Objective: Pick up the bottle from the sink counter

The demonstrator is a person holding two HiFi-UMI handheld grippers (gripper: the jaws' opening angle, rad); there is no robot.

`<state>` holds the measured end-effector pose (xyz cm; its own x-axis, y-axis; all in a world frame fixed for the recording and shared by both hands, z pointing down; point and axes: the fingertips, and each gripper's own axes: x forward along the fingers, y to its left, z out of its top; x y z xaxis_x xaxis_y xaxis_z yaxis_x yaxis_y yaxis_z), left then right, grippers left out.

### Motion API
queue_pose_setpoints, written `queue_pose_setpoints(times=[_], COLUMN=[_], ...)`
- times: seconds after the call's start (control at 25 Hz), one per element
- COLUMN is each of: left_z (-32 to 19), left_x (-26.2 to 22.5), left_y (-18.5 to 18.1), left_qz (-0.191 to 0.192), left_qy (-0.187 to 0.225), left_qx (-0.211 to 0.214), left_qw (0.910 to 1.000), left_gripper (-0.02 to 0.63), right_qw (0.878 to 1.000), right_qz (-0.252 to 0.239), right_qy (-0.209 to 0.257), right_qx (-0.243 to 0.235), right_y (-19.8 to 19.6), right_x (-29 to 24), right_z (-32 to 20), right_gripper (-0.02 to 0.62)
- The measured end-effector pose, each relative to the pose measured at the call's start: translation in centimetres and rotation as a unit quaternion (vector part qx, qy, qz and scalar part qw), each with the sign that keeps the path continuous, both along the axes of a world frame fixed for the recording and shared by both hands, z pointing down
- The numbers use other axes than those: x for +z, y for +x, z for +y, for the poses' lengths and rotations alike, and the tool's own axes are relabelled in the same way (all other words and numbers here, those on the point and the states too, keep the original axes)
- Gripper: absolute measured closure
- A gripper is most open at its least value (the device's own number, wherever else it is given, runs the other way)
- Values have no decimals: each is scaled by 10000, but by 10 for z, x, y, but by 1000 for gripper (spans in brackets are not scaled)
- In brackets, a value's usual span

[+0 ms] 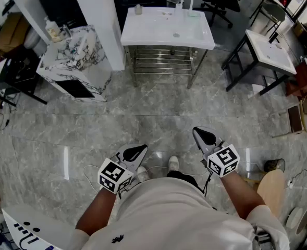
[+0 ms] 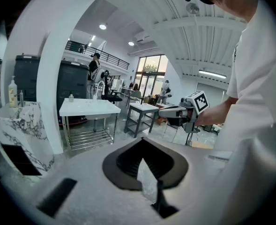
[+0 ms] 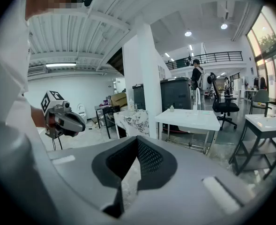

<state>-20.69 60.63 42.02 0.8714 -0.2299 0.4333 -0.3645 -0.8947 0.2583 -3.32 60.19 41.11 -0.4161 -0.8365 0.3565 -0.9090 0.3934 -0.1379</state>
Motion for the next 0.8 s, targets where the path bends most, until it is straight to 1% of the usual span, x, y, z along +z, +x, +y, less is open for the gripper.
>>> queue_pose_setpoints(times=[0.24, 0.36, 0.44, 0.48, 0.52, 0.56, 0.6, 0.68, 0.72, 0.76, 0.8], left_z=[-8, -10, -9, -8, -8, -8, -9, -12, -14, -16, -16], left_x=[-8, -8, -7, -7, -7, -7, -7, -7, -6, -5, -3], left_y=[74, 106, 125, 133, 141, 147, 152, 162, 167, 172, 177], left_qz=[42, 12, -32, -62, -93, -117, -133, -147, -154, -166, -179], left_qy=[124, 152, 156, 165, 175, 180, 181, 182, 181, 170, 148], left_qx=[150, 178, 225, 247, 251, 230, 189, 91, 48, 14, -7], left_qw=[9998, 9997, 9996, 9995, 9995, 9995, 9996, 9997, 9997, 9997, 9997], left_gripper=[600, 600, 600, 600, 600, 600, 600, 600, 600, 600, 600], right_qw=[10000, 9997, 9991, 9985, 9978, 9973, 9973, 9981, 9984, 9985, 9986], right_qz=[-58, -208, -342, -414, -488, -537, -535, -444, -409, -389, -376], right_qy=[19, 23, 95, 99, 68, 49, 77, 222, 286, 326, 345], right_qx=[-43, -110, -245, -346, -446, -504, -502, -368, -278, -195, -124], right_y=[55, 78, 89, 94, 99, 105, 113, 135, 146, 157, 166], right_x=[4, 10, 11, 12, 14, 16, 17, 16, 15, 16, 17], right_z=[-11, -16, -18, -18, -19, -21, -25, -35, -41, -46, -50], right_gripper=[584, 584, 581, 555, 449, 386, 364, 247, 206, 183, 174])
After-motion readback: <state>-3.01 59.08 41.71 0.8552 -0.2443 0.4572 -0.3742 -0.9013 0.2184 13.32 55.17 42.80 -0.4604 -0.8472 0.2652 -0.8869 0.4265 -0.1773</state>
